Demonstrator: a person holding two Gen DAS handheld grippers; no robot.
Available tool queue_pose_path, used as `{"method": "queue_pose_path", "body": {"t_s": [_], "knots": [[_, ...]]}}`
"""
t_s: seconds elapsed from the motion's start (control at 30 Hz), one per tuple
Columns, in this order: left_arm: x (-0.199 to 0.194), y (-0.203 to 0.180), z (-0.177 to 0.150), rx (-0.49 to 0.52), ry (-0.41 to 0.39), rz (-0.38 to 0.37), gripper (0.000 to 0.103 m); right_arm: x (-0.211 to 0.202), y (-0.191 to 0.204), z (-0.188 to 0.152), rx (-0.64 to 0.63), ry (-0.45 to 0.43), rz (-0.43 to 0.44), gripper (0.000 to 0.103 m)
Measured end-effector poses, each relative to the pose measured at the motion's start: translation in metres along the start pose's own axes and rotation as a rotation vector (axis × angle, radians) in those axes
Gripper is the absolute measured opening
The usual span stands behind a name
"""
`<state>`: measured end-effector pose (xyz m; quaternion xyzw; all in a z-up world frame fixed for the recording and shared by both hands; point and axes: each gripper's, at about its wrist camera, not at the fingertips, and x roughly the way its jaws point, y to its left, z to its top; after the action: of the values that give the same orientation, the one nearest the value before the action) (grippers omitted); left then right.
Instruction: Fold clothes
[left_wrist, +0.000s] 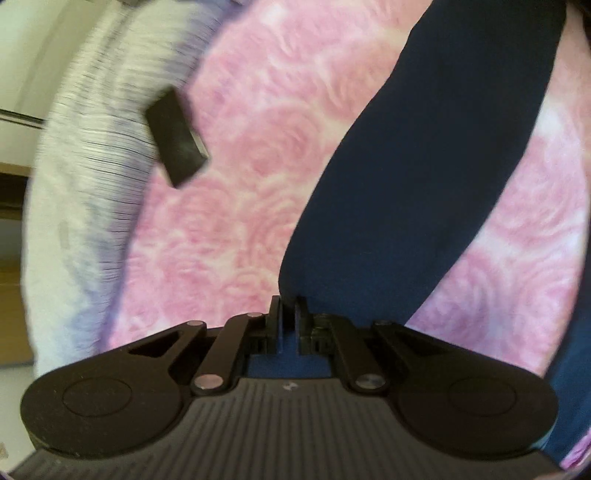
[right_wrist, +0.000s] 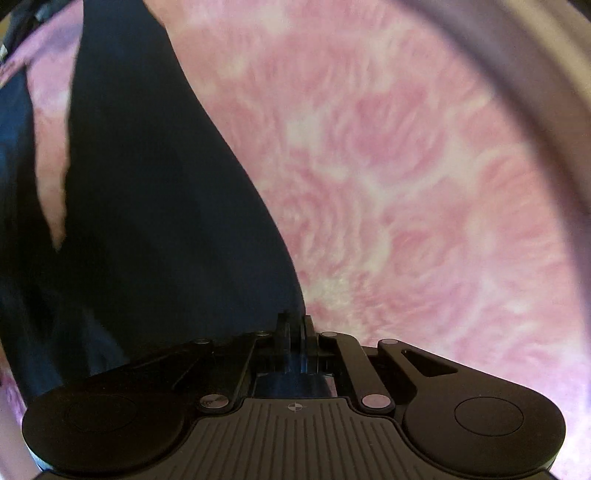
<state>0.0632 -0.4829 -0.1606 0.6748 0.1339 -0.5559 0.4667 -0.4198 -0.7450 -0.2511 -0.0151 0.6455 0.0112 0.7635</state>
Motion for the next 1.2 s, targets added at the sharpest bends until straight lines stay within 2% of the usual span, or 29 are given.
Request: {"method": "queue_pose_path", "body": {"t_s": [0.07,0.3,0.37,0.47,0.57,0.67,0.87,0.9,1.07,1.17,1.2], "knots": [[-0.036,-0.011,-0.008,-0.023,-0.022,0.030,0.003,-0.030,0.034,-0.021,-0.001,-0.057,-0.047,0.002],[-0.140,-0.111,-0.066,-0.065,-0.034,-0.014,0.003,-0.113,0.169,-0.106,0.002,-0.181,-0.175,0.002],[-0.138,-0.151,-0.084,-0.075,-0.004,-0.079,0.003,-0.102,0.205,-0.130,0.027,-0.156,-0.170,0.002],[-0.126,-0.204,-0.102,-0.005,0.012,-0.168,0.003,-0.064,0.246,-0.156,0.078,-0.087,-0.152,0.002],[-0.113,-0.232,-0.115,0.045,-0.010,-0.177,0.003,-0.032,0.271,-0.165,0.107,-0.031,-0.177,0.002],[-0.110,-0.235,-0.127,0.082,-0.055,-0.111,0.003,-0.019,0.286,-0.165,0.135,0.002,-0.233,0.002],[-0.132,-0.242,-0.156,0.139,-0.142,0.053,0.003,-0.036,0.307,-0.156,0.145,0.009,-0.333,0.002],[-0.131,-0.247,-0.160,0.147,-0.144,0.074,0.003,-0.037,0.311,-0.156,0.141,0.012,-0.334,0.002],[-0.099,-0.292,-0.175,0.246,-0.111,0.087,0.003,-0.013,0.323,-0.166,0.095,0.077,-0.280,0.002],[-0.090,-0.315,-0.178,0.302,-0.091,0.149,0.003,-0.008,0.322,-0.172,0.075,0.086,-0.271,0.002],[-0.089,-0.318,-0.178,0.284,-0.077,0.140,0.004,-0.008,0.322,-0.173,0.077,0.085,-0.270,0.002]]}}
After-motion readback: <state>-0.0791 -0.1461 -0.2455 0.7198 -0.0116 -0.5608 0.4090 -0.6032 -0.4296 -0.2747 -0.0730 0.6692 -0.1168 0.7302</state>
